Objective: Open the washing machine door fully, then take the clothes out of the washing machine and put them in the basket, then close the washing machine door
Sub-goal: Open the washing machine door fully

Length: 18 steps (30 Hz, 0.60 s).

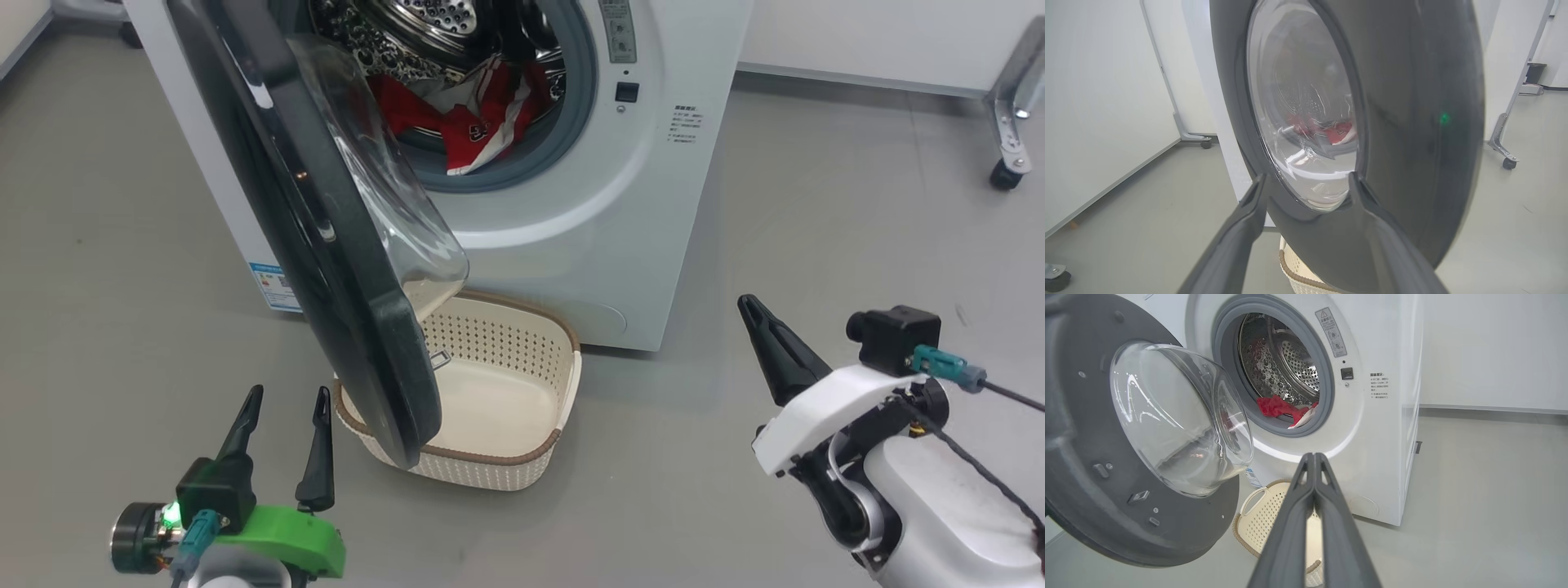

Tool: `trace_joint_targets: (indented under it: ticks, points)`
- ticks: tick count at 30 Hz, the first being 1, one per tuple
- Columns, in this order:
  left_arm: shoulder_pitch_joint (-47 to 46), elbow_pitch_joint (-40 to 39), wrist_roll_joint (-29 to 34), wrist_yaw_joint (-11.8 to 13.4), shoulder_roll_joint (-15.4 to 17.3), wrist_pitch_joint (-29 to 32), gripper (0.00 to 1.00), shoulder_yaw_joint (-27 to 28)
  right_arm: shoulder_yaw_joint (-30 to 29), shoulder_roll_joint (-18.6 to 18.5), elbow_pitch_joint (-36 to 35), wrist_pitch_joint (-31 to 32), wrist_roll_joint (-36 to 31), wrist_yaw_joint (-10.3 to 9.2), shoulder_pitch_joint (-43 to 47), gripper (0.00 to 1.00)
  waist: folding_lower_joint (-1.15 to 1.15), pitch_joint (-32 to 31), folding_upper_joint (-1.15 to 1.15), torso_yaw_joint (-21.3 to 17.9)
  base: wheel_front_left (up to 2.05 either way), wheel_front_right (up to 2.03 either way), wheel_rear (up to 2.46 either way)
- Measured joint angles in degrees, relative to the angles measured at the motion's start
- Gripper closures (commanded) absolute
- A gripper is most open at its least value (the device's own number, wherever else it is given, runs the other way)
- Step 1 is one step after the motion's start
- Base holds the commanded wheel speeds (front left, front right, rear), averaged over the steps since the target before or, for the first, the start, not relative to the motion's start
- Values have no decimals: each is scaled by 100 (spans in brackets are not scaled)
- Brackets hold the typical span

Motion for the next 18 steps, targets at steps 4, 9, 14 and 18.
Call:
trace_joint_targets:
  ticks: [4,9,14,18]
  points:
    - [88,-57,7,0,1,0,0,93,52,-85,-24,-367,-332,-254,252,100,0,-69,0,-160,0,0,0]
    - [271,-88,7,19,-8,0,0,219,-83,-86,-67,-604,-448,-509,603,100,0,-148,0,-353,0,0,0]
    - [399,-131,7,18,-18,0,0,233,-447,-76,-155,-631,-491,-638,958,100,0,-193,0,-528,0,0,0]
    - [399,-198,7,16,-27,0,0,252,-699,-70,-209,-631,-557,-645,1144,100,0,-163,0,-603,0,0,0]
